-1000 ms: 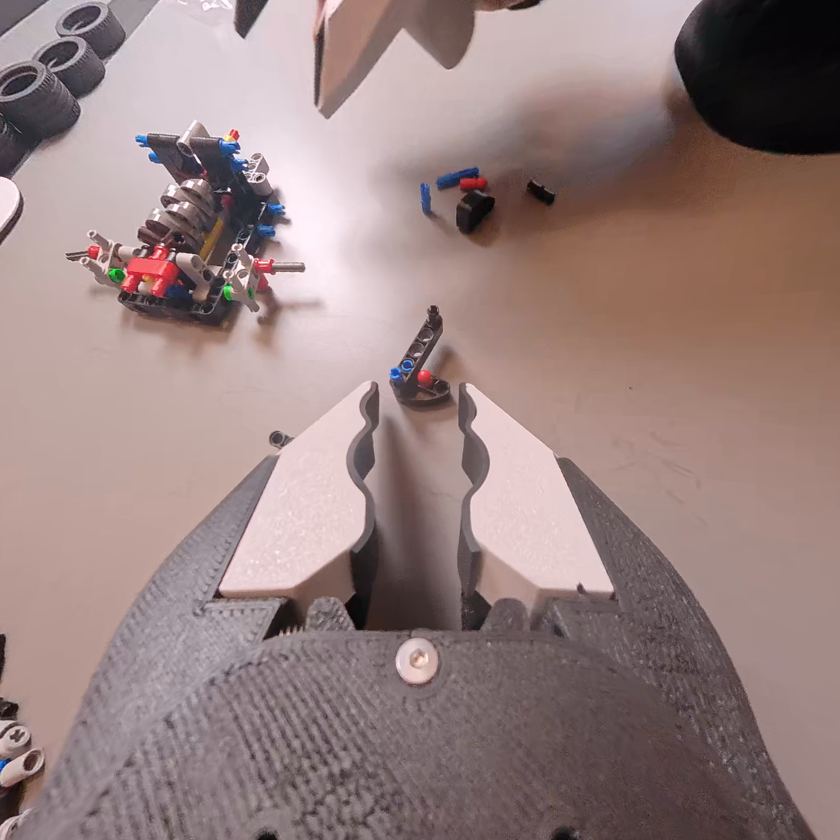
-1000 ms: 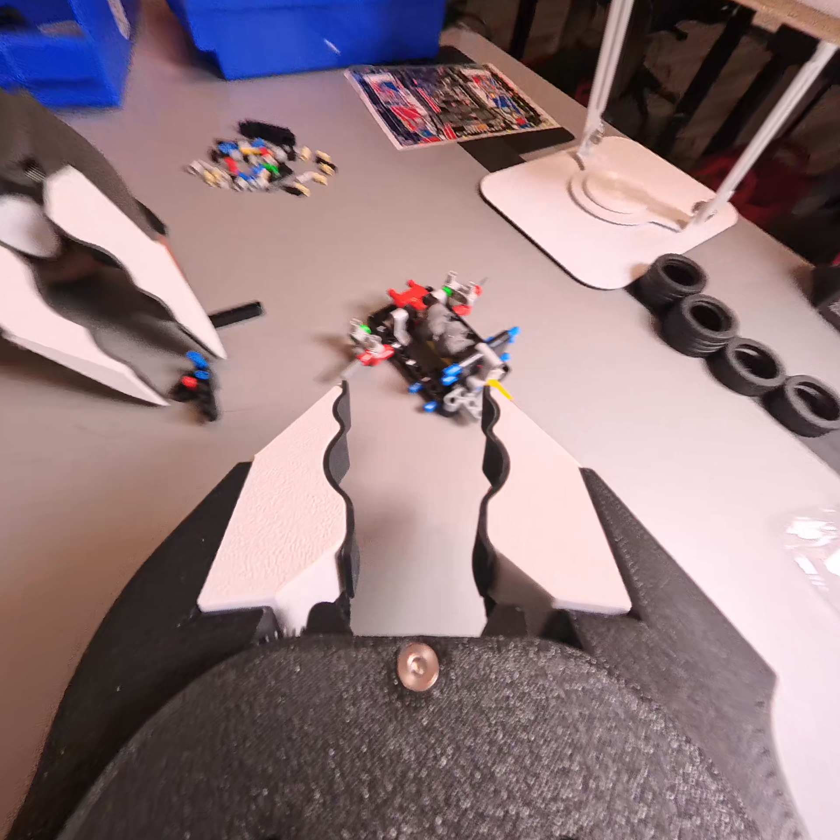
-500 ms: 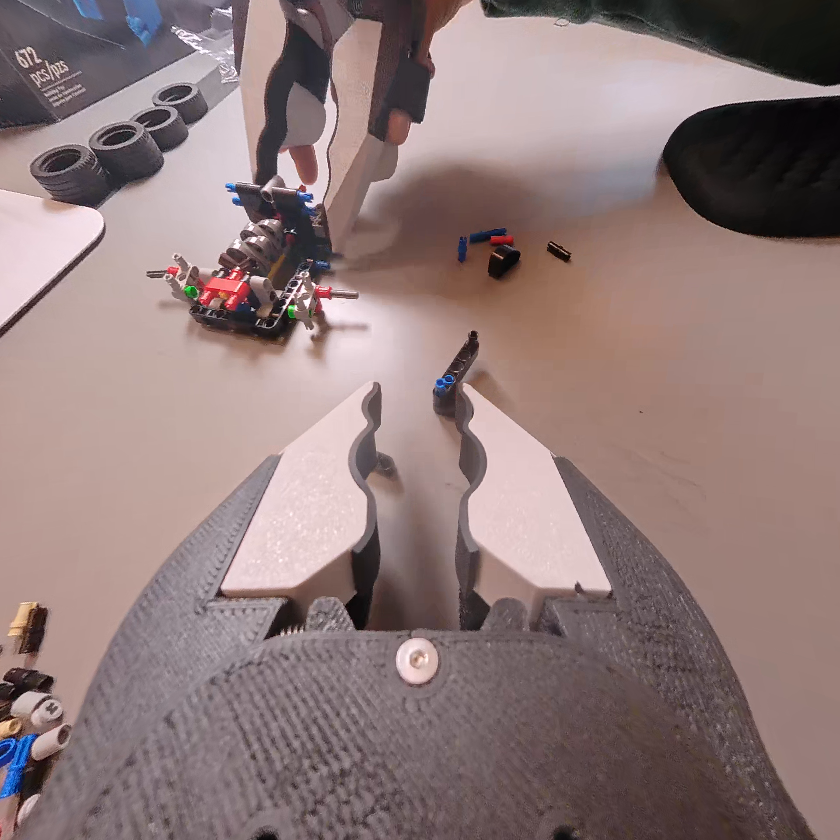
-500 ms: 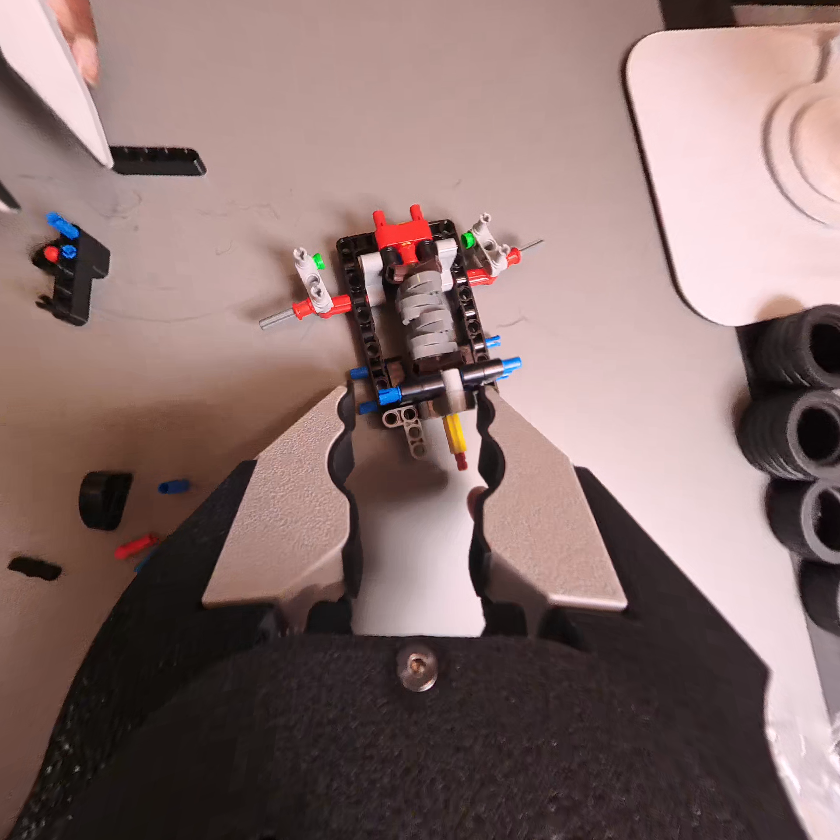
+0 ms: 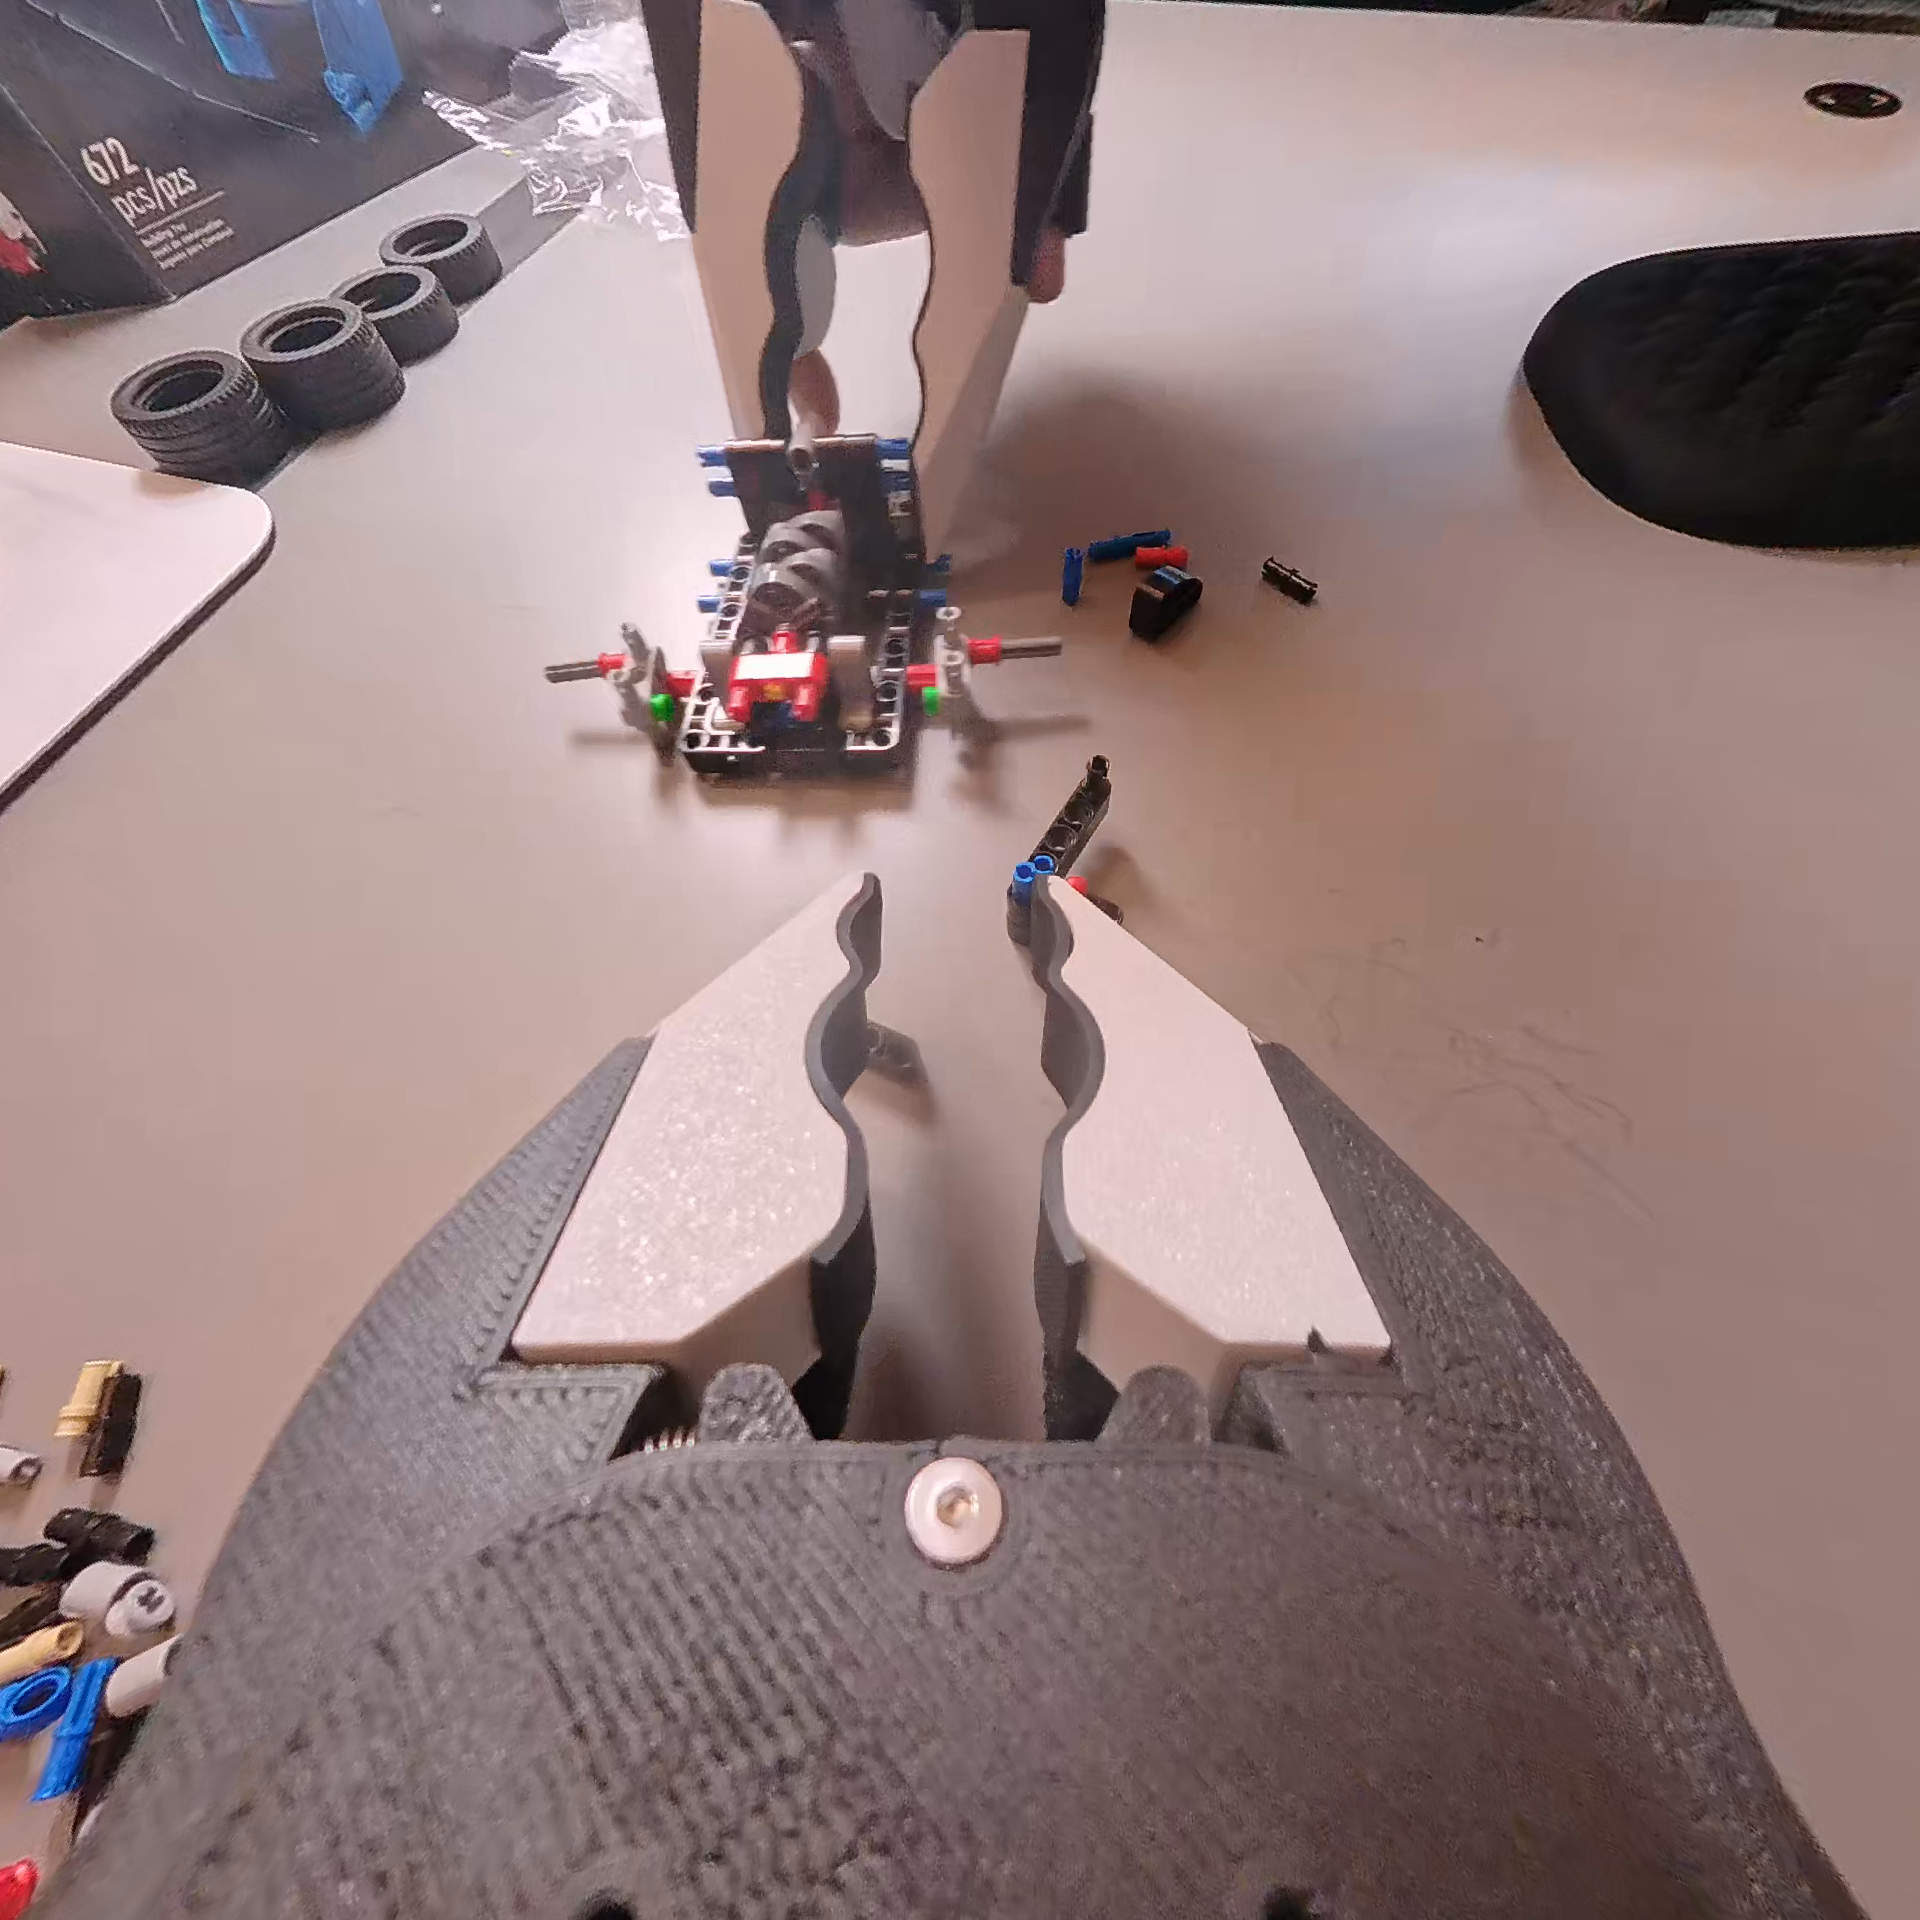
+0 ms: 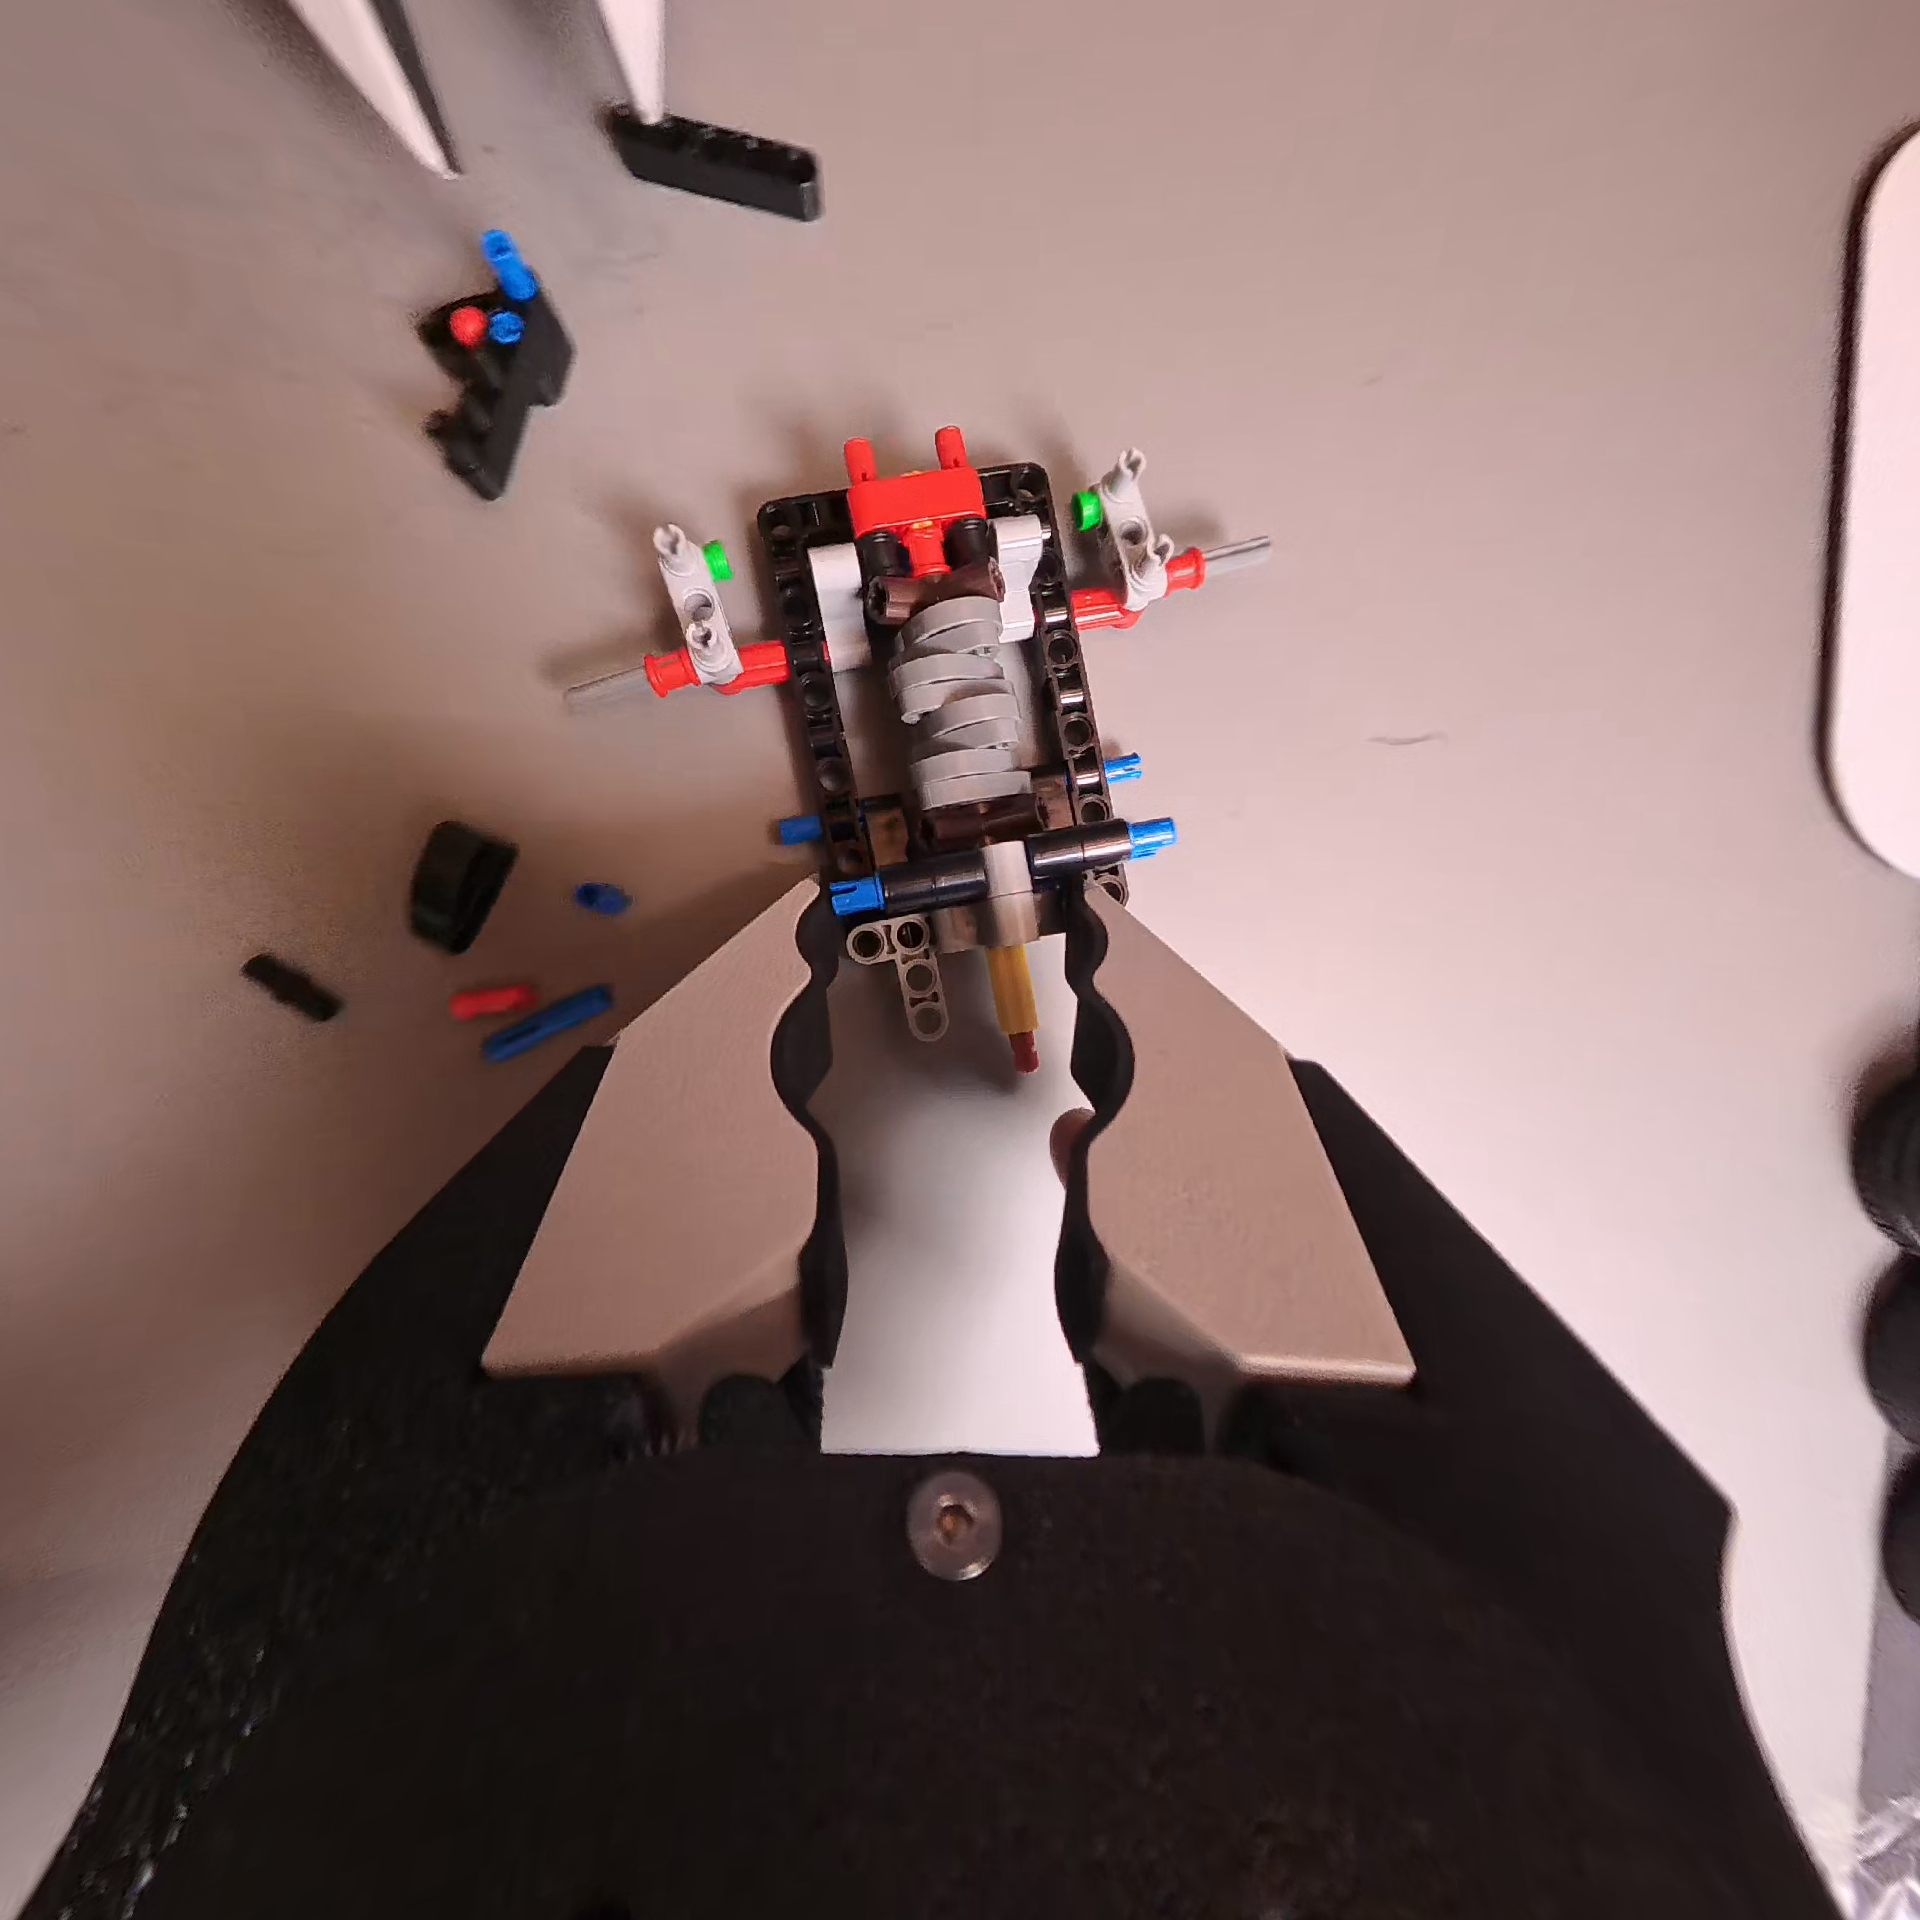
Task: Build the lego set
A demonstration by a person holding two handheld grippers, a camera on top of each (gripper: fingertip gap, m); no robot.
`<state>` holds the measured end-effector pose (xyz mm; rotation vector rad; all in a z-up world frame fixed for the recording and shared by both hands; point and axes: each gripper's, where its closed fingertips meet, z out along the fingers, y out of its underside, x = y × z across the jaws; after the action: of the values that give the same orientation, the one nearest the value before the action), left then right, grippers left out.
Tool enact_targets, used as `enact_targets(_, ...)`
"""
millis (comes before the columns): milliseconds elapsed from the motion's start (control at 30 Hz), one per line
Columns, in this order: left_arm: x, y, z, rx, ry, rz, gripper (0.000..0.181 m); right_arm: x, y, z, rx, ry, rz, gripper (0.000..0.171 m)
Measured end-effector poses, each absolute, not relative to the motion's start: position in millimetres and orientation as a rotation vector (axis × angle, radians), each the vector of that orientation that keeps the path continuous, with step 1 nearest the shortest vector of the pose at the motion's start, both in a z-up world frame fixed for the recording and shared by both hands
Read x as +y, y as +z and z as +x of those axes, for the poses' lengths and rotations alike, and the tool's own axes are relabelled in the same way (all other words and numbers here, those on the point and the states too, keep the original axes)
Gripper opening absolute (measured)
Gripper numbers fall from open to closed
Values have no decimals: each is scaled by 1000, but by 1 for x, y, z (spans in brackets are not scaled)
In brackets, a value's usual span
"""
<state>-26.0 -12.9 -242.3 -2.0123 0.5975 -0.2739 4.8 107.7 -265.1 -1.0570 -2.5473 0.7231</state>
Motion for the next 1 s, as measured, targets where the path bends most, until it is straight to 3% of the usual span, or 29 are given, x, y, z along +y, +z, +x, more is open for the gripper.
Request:
enact_targets(33, -13, -243, -25, 601, -277, -2014, 26, 105, -265, 9, -2558, 726, -1043, 41)
enact_targets(300, -13, -248, -23, 626, -251, -2034, 28, 101, -266, 11, -2557, 713, -1021, 41)
enact_targets(733, -10, -258, -11, 690, -306, -2090, 52, 98, -266, -11, -2546, 728, -1013, 41)
enact_targets(833, -7, -262, -8, 737, -289, -2112, 44, 97, -266, -15, -2547, 731, -1010, 41)
enact_targets(900, -4, -263, -11, 750, -241, -2116, 24, 96, -266, -17, -2547, 732, -1008, 41)
enact_targets(1000, -7, -262, -10, 765, -224, -2108, 16, 94, -266, -17, -2554, 726, -994, 41)
